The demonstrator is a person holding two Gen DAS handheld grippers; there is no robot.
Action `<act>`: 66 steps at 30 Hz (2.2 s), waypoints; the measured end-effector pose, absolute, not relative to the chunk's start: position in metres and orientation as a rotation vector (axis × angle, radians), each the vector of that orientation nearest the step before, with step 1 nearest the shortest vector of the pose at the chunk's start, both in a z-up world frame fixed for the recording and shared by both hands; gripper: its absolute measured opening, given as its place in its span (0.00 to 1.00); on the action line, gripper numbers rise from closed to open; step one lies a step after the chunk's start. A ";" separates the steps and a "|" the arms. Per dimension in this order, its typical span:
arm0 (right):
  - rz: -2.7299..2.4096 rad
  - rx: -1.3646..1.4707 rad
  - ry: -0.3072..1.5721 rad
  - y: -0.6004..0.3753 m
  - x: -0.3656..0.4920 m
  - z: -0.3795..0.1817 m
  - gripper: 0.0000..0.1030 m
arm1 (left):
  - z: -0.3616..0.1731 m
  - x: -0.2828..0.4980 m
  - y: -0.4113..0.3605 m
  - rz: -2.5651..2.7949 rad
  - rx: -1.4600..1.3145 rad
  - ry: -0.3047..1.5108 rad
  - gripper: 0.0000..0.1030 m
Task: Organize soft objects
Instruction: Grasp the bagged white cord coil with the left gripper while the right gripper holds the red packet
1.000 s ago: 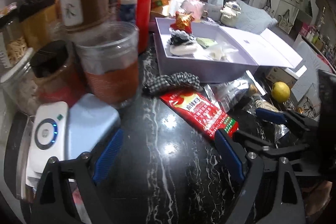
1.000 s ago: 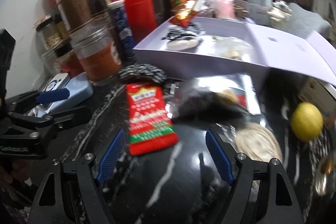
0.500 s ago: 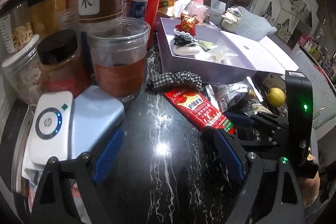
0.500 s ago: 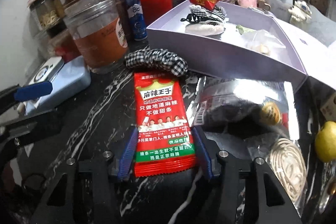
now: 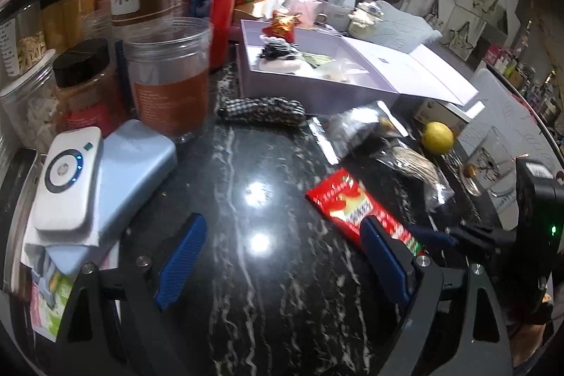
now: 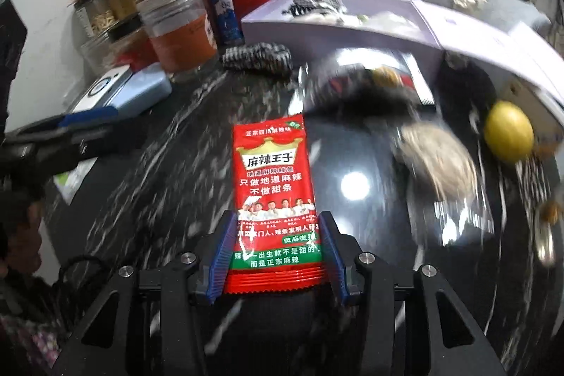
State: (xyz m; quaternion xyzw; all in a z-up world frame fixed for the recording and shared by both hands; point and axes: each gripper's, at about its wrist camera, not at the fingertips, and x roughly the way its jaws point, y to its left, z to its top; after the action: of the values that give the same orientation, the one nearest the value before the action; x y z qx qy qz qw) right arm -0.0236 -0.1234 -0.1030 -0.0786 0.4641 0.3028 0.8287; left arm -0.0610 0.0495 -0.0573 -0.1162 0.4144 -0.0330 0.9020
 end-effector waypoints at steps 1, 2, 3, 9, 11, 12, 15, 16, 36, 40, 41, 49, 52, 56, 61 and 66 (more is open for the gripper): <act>0.648 -0.158 0.996 -0.127 -0.027 -0.104 0.45 | -0.057 -0.062 0.048 -0.074 -0.238 0.857 0.87; 0.652 -0.155 1.005 -0.128 -0.030 -0.105 0.47 | -0.057 -0.063 0.045 -0.081 -0.232 0.856 0.87; 0.645 -0.159 1.002 -0.129 -0.032 -0.106 0.48 | -0.056 -0.064 0.043 -0.081 -0.226 0.855 0.87; 0.641 -0.217 0.976 -0.112 -0.033 -0.108 0.65 | -0.057 -0.071 0.040 -0.073 -0.219 0.853 0.87; 0.631 -0.248 0.968 -0.103 -0.033 -0.109 0.68 | -0.058 -0.073 0.041 -0.062 -0.217 0.854 0.87; 0.627 -0.265 0.962 -0.099 -0.032 -0.110 0.68 | -0.058 -0.074 0.041 -0.057 -0.217 0.855 0.87; 0.612 -0.315 0.915 -0.092 -0.035 -0.113 0.59 | -0.061 -0.076 0.040 -0.052 -0.213 0.859 0.87; 0.628 -0.301 0.895 -0.093 -0.036 -0.112 0.46 | -0.062 -0.076 0.040 -0.053 -0.211 0.861 0.87; 0.498 -0.086 0.807 -0.192 -0.048 -0.071 0.42 | -0.058 -0.037 -0.037 -0.219 -0.109 0.874 0.87; 0.420 -0.057 0.801 -0.222 -0.048 -0.068 0.42 | -0.053 -0.021 -0.068 -0.285 -0.077 0.868 0.87; 0.402 -0.049 0.803 -0.230 -0.048 -0.068 0.42 | -0.051 -0.017 -0.075 -0.302 -0.065 0.860 0.87; 0.288 0.040 0.819 -0.279 -0.039 -0.073 0.42 | -0.046 0.019 -0.118 -0.399 -0.002 0.868 0.87; 0.264 0.050 0.816 -0.290 -0.036 -0.073 0.42 | -0.048 0.031 -0.130 -0.405 0.051 0.856 0.87; 0.248 0.055 0.817 -0.296 -0.035 -0.075 0.42 | -0.059 0.050 -0.141 -0.413 0.093 0.876 0.87; 0.239 0.062 0.831 -0.299 -0.033 -0.079 0.42 | -0.073 0.063 -0.147 -0.430 0.092 0.918 0.87; 0.253 0.087 0.838 -0.298 -0.031 -0.081 0.42 | -0.090 0.077 -0.147 -0.417 0.079 0.989 0.87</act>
State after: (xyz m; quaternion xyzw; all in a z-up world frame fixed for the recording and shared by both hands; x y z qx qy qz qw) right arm -0.0308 -0.2984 -0.0808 0.0421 0.4057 0.1226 0.9048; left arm 0.0767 -0.1471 -0.0903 0.0375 0.4708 -0.1984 0.8588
